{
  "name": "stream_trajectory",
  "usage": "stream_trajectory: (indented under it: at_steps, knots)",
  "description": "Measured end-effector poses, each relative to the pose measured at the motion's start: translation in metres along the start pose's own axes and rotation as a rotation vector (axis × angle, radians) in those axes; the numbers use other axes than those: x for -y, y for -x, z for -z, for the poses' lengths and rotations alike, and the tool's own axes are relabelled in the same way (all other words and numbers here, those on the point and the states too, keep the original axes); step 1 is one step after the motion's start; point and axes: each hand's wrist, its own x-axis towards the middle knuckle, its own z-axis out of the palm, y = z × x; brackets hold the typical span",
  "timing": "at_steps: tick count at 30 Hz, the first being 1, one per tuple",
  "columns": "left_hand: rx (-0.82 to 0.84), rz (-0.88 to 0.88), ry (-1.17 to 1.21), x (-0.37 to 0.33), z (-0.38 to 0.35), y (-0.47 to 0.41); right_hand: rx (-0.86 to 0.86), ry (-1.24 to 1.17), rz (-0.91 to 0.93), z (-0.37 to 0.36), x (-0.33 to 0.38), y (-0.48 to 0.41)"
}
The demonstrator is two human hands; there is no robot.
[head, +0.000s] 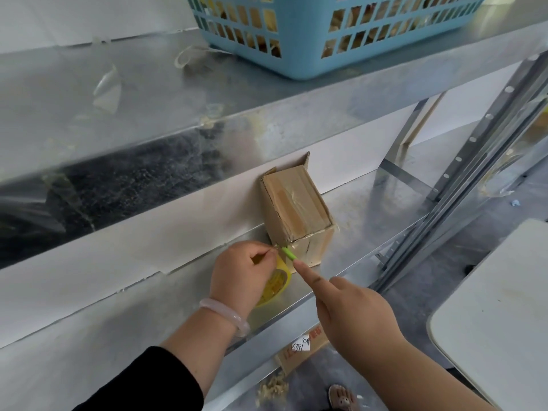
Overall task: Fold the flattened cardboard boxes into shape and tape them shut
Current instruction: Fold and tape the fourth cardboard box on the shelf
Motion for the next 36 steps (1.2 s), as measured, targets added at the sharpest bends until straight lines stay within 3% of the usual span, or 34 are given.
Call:
stream_trajectory:
  at_steps: [4, 9, 14, 16, 18, 20, 21, 23, 30, 33, 36]
  knots:
    - [-0.003, 0.002, 0.004, 0.01, 0.001, 0.002, -0.006, -0.027, -0.019, -0.005, -0.014, 0.005]
    - [0.014, -0.039, -0.066, 0.023, 0.002, 0.0, -0.059, -0.083, 0.192, -0.005, -0.014, -0.001]
    - [-0.023, -0.104, -0.196, 0.034, 0.011, -0.004, -0.368, -0.262, 0.365, 0.0, -0.041, 0.004]
    - [-0.041, -0.141, -0.257, 0.038, 0.013, -0.004, -0.519, -0.399, 0.246, 0.006, -0.051, 0.009]
    - [-0.061, -0.164, -0.3, 0.043, 0.013, -0.004, -0.592, -0.593, -0.143, 0.016, -0.063, 0.005]
    - [-0.068, -0.166, -0.332, 0.047, 0.012, -0.004, -0.409, -0.691, -0.546, 0.013, -0.084, -0.01]
    - [-0.069, -0.172, -0.349, 0.049, 0.011, -0.004, -0.262, -0.601, -0.61, 0.007, -0.096, -0.02]
    - [-0.069, -0.197, -0.4, 0.053, 0.007, -0.004, -0.035, -0.428, -0.57, -0.007, -0.117, -0.042]
    - [-0.1, -0.213, -0.589, 0.058, -0.011, -0.003, 0.503, -0.021, -0.559, -0.053, -0.157, -0.096]
    - [-0.133, -0.218, -0.678, 0.06, -0.021, 0.003, 0.462, -0.152, -0.579, -0.058, -0.165, -0.099]
    - [-0.163, -0.157, -0.71, 0.056, -0.028, 0.011, 0.285, -0.123, -0.32, -0.056, -0.174, -0.094]
